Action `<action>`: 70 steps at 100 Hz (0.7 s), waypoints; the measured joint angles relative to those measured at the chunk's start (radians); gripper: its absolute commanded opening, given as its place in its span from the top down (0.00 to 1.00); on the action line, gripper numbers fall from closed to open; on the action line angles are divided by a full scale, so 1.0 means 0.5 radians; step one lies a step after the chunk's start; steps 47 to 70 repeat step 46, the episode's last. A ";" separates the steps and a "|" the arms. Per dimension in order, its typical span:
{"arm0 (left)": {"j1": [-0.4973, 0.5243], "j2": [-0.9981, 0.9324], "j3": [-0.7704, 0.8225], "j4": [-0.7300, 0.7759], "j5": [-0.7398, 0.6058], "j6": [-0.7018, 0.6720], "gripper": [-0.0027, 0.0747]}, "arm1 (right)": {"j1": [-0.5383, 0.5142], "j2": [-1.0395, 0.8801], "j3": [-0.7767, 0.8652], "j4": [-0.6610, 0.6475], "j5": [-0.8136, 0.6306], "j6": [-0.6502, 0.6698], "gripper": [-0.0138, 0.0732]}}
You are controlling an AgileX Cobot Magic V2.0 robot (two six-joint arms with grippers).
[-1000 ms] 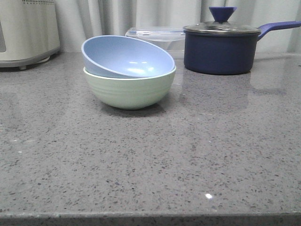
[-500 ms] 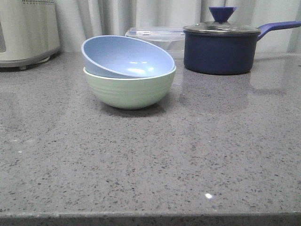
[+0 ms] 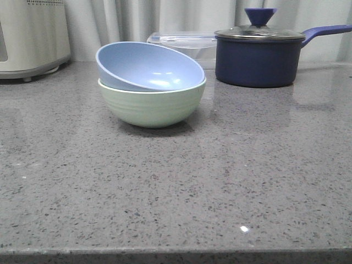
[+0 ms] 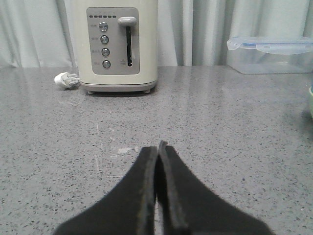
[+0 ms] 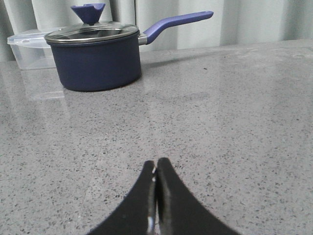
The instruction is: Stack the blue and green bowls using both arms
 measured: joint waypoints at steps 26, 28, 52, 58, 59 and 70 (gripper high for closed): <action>0.000 0.000 0.000 0.000 0.000 0.000 0.99 | 0.000 -0.003 0.000 0.000 0.009 0.000 0.92; 0.000 0.000 0.000 0.000 0.000 0.000 0.99 | 0.000 -0.003 0.000 0.000 0.009 0.000 0.92; 0.000 0.000 0.000 0.000 0.000 0.000 0.99 | 0.000 -0.003 0.000 0.000 0.012 0.000 0.92; 0.000 0.000 0.000 0.000 0.000 0.000 0.99 | 0.000 -0.003 0.000 0.000 0.012 0.000 0.92; 0.000 0.000 0.000 0.000 0.000 0.000 0.99 | 0.000 -0.003 0.000 0.000 0.012 0.000 0.92; 0.000 0.000 0.000 0.000 0.000 0.000 0.99 | 0.000 -0.003 0.000 0.000 0.012 0.000 0.92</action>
